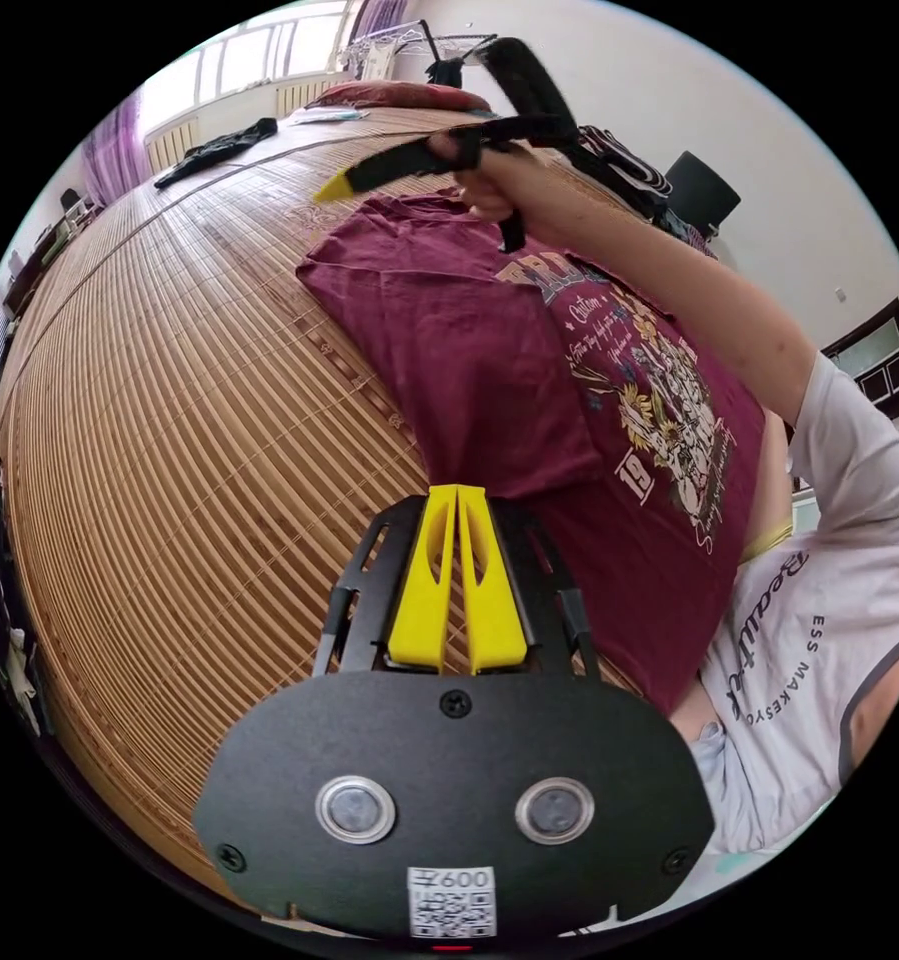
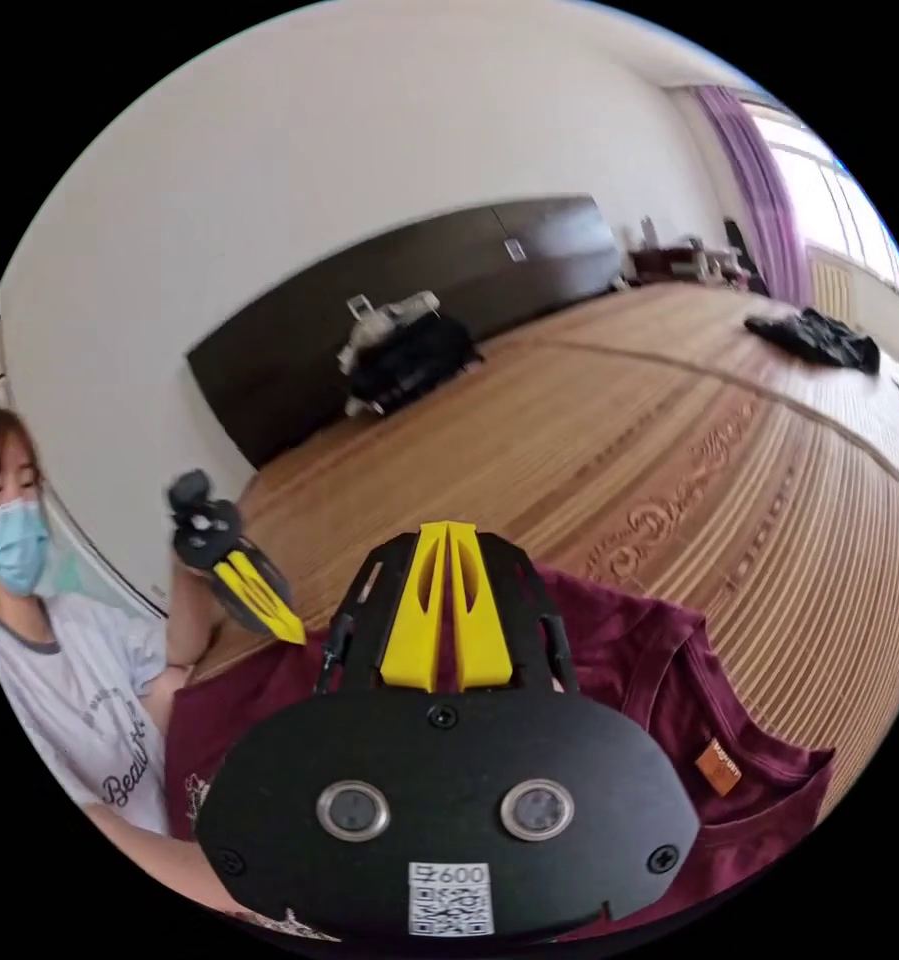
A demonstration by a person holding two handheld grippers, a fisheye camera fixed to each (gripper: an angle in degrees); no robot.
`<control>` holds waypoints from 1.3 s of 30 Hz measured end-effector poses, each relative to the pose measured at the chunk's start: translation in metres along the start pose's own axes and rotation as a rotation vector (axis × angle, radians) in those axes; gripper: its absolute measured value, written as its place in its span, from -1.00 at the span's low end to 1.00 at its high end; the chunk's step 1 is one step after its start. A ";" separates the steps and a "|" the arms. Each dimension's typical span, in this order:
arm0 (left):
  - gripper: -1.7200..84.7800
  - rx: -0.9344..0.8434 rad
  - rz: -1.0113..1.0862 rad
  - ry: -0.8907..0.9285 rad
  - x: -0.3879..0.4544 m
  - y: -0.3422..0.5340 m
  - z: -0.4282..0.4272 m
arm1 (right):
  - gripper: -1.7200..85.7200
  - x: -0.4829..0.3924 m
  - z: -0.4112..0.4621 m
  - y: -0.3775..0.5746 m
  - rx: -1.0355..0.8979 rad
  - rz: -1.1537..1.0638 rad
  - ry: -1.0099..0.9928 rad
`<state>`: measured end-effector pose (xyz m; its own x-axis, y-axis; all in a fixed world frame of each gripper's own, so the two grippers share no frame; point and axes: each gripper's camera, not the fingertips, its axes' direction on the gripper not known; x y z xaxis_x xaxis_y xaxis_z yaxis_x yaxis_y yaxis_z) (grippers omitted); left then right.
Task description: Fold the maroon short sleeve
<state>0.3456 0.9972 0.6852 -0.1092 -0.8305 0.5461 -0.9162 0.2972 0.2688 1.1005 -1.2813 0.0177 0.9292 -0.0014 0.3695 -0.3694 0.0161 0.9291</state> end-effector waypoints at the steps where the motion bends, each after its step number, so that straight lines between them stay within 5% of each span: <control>1: -0.96 0.001 0.003 -0.003 0.008 0.002 0.010 | -0.90 -0.015 -0.027 0.001 0.040 0.013 -0.056; 6: -0.96 -0.020 0.105 -0.116 0.062 0.006 0.057 | -0.90 -0.125 -0.066 0.045 -0.304 -0.036 0.096; 10: -0.96 -0.059 0.176 -0.233 0.109 0.009 0.099 | -0.92 -0.293 -0.110 0.170 -0.610 -0.301 0.462; 13: -0.96 -0.003 0.119 -0.323 0.149 0.030 0.138 | -0.93 -0.392 -0.187 0.283 -0.513 -0.306 0.849; 17: -0.95 0.095 0.041 -0.443 0.191 0.058 0.180 | -0.85 -0.466 -0.332 0.408 -0.223 0.179 0.915; 19: -0.94 0.192 -0.156 -0.464 0.209 0.079 0.199 | -0.83 -0.500 -0.384 0.452 -0.077 0.317 0.921; 24: -0.93 0.272 -0.548 -0.762 0.273 0.141 0.217 | -0.77 -0.588 -0.469 0.528 0.273 0.391 0.928; 26: -0.92 0.416 -0.666 -0.727 0.307 0.181 0.217 | -0.75 -0.611 -0.488 0.546 0.331 0.404 0.850; 30: -0.82 0.645 -0.692 -0.365 0.370 0.283 0.246 | -0.72 -0.624 -0.502 0.568 0.356 0.484 0.692; 34: -0.66 0.608 -0.704 -0.170 0.397 0.358 0.301 | -0.70 -0.624 -0.498 0.594 0.265 0.524 0.494; 39: -0.66 0.609 -0.712 -0.110 0.424 0.446 0.359 | -0.68 -0.626 -0.502 0.616 0.186 0.570 0.508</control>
<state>-0.2480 0.6086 0.7525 0.5466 -0.7711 0.3266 -0.8219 -0.5687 0.0329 0.2948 -0.7682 0.3517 0.4690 0.4152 0.7795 -0.7435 -0.2908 0.6022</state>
